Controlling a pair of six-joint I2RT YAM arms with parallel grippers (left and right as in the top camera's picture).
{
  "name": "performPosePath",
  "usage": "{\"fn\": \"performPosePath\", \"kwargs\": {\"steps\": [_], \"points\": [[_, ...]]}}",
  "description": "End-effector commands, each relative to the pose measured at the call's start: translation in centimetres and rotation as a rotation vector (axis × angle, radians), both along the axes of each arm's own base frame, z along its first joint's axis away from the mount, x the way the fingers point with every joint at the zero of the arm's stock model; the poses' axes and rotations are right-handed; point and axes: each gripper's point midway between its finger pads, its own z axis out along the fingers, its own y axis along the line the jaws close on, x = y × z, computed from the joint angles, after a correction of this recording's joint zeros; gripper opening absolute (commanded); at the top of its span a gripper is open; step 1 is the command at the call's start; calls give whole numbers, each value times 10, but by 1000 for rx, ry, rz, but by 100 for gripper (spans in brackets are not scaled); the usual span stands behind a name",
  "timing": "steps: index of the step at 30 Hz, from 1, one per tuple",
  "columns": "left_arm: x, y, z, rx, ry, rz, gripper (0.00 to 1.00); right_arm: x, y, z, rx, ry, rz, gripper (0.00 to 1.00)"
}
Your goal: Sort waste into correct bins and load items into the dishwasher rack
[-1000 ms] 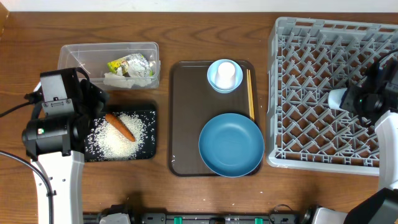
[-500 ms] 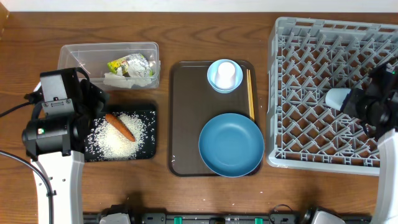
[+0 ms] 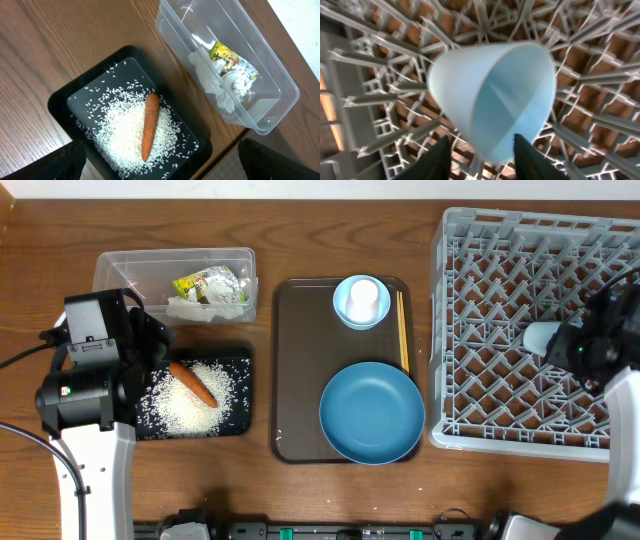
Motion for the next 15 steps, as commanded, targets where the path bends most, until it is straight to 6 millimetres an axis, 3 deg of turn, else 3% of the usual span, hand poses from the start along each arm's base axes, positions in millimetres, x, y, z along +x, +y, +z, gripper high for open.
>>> {"fn": "performPosePath", "kwargs": {"steps": [1, 5, 9, 15], "points": [[0, 2, -1, 0, 4, 9, 99, 0, -5, -17, 11, 51, -21, 33], [0, 2, -1, 0, 4, 9, 99, 0, -5, -22, 17, 64, -20, 26], [0, 2, -1, 0, 4, 9, 99, 0, -5, -20, 19, 58, -29, 10], [0, 2, -1, 0, 4, 9, 99, 0, -4, -16, 19, 46, -36, 1]]}}
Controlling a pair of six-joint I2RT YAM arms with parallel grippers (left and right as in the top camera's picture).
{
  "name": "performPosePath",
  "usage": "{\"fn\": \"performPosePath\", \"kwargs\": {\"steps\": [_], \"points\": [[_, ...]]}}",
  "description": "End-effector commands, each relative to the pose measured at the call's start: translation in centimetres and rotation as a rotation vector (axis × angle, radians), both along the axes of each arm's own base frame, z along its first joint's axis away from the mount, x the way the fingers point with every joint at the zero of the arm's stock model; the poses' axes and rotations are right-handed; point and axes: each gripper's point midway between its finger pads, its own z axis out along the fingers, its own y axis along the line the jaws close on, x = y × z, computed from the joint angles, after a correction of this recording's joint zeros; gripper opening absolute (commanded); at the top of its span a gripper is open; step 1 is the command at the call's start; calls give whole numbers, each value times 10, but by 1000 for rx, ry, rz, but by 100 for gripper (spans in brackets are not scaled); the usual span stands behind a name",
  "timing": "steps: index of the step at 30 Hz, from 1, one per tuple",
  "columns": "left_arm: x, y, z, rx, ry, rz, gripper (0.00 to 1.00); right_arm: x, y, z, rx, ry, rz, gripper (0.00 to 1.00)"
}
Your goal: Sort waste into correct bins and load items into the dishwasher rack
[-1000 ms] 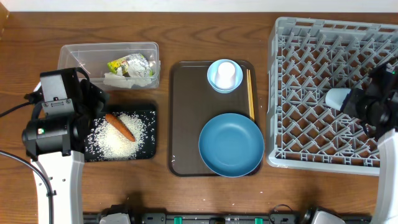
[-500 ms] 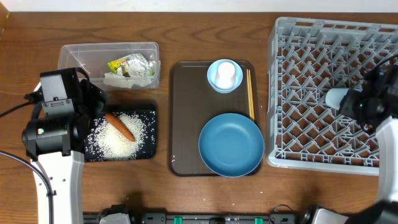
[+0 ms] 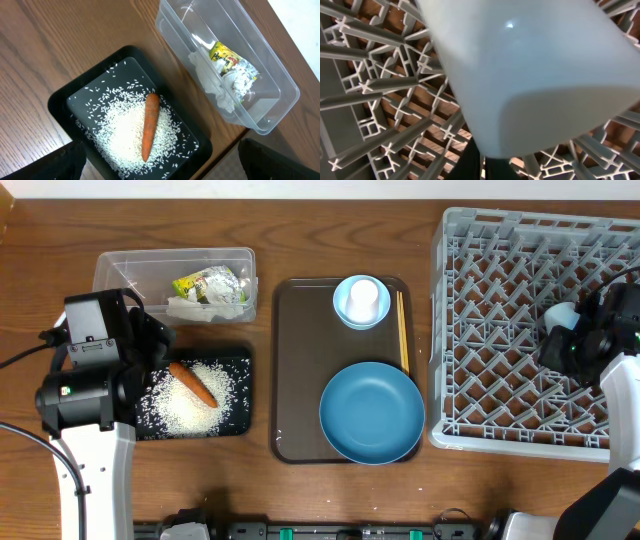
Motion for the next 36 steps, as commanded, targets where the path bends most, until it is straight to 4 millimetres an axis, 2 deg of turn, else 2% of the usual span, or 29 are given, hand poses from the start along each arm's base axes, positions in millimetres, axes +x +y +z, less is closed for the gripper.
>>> {"fn": "performPosePath", "kwargs": {"steps": [1, 8, 12, 19, 29, 36], "points": [[0, 2, -1, 0, 4, 9, 99, 0, -2, 8, -4, -24, -17, 1], [0, 2, -1, 0, 4, 9, 99, -2, 3, 43, -20, -131, -15, 1], [0, 2, -1, 0, 4, 9, 99, -6, 4, 56, -23, -166, -33, 1], [0, 2, -1, 0, 4, 9, 99, -1, 2, 62, -18, -199, -67, 4], [0, 2, -1, 0, 4, 9, 99, -5, -30, 66, -125, -201, -270, 3], [0, 2, -1, 0, 4, 9, 99, -8, -38, 65, -151, -194, -322, 1]]}}
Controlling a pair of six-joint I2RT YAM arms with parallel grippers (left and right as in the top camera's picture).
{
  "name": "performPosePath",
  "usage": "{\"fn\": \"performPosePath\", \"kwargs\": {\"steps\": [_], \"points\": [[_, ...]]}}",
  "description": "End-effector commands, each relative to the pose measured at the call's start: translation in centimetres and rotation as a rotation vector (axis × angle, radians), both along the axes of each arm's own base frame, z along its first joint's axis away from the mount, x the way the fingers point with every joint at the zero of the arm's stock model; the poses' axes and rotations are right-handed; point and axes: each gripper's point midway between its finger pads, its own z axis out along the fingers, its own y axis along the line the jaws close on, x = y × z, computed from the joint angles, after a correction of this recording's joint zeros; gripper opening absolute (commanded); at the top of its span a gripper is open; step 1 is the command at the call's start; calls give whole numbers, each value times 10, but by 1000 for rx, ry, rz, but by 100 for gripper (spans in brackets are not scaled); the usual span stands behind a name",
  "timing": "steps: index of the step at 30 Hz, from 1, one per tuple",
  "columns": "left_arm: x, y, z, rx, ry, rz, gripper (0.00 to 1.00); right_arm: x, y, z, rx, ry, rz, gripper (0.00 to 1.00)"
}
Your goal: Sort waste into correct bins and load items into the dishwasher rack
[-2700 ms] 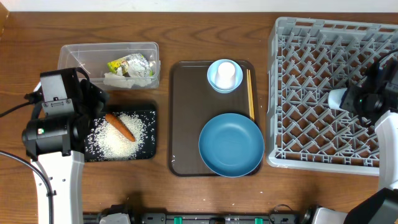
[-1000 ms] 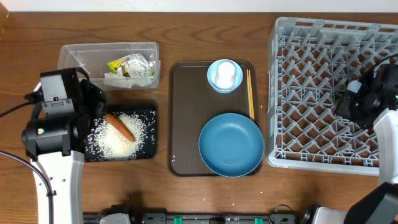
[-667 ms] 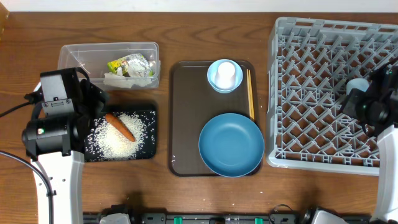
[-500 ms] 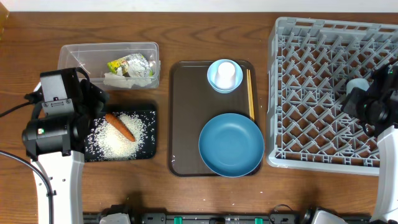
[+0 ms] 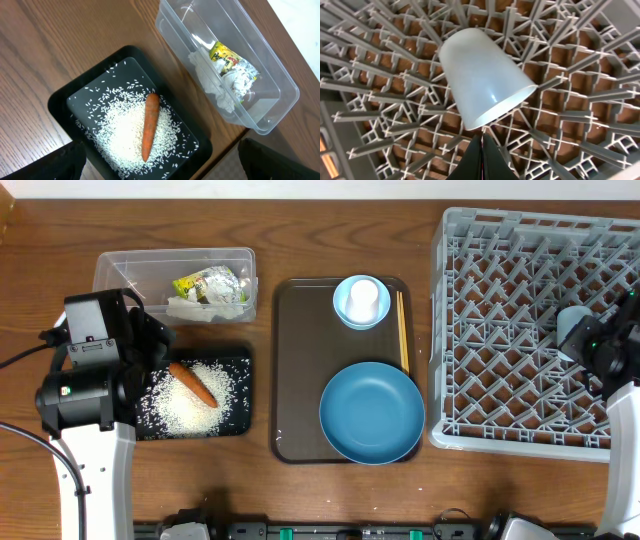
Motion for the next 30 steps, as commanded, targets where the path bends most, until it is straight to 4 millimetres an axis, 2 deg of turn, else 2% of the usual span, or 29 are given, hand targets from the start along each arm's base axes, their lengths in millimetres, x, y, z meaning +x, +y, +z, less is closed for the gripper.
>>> {"fn": "performPosePath", "kwargs": {"steps": [1, 14, 22, 26, 30], "points": [[0, 2, -1, 0, 4, 9, 99, -6, -13, 1, -31, 8, -87, 1], [0, 2, -1, 0, 4, 9, 99, -1, -18, -4, -47, 13, -99, 1], [0, 2, -1, 0, 4, 9, 99, 20, -24, -2, -61, -49, -94, 1], [0, 2, -1, 0, 4, 9, 99, 27, -25, -12, -47, -37, -86, 1], [0, 2, -1, 0, 4, 9, 99, 31, -26, -31, -36, 8, -78, 1]]}}
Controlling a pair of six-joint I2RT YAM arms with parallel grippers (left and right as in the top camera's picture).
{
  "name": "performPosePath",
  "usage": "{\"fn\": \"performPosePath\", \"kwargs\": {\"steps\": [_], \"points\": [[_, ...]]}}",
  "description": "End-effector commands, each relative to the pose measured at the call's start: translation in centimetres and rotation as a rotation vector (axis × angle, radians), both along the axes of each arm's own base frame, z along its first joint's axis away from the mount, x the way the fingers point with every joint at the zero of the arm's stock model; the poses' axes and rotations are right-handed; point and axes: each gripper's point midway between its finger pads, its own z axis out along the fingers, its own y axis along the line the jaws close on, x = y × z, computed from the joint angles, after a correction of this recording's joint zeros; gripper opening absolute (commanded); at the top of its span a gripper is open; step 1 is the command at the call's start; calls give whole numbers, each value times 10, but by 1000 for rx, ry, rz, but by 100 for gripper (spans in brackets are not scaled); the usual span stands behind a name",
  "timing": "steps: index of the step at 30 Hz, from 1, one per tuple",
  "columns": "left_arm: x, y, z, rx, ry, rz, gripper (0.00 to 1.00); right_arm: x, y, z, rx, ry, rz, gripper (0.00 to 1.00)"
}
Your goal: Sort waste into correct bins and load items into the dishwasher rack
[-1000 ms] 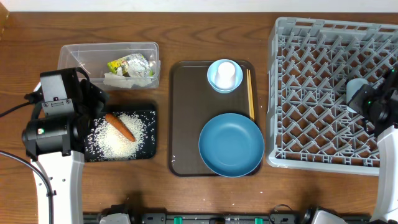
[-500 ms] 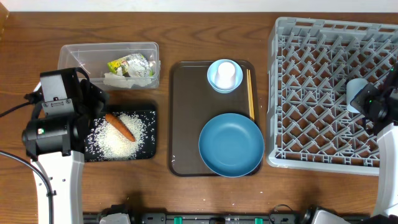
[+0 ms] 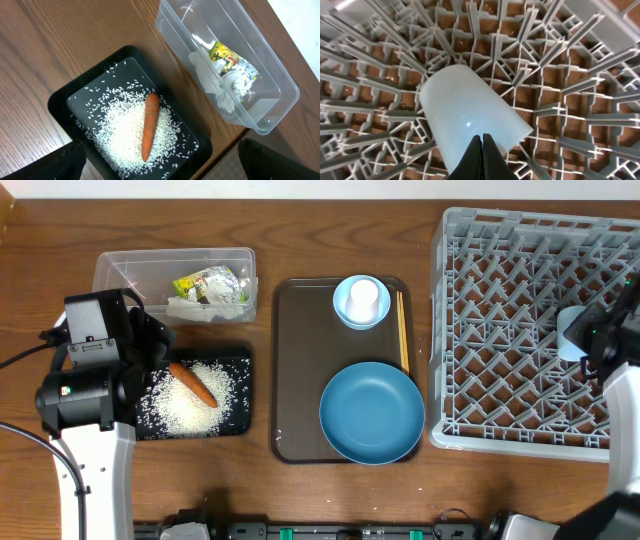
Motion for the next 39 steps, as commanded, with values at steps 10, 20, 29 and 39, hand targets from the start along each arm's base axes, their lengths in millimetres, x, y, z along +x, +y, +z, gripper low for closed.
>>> {"fn": "performPosePath", "kwargs": {"steps": [10, 20, 29, 39], "points": [[0, 2, -1, 0, 4, 9, 99, -5, 2, -16, 25, 60, -3, 1], [0, 2, -1, 0, 4, 9, 99, -21, 8, 12, 10, 22, -3, 1], [0, 2, -1, 0, 4, 9, 99, -37, 18, 64, -11, -91, -1, 42], [0, 2, -1, 0, 4, 9, 99, -115, 32, 63, 82, 19, -223, 58]]}}
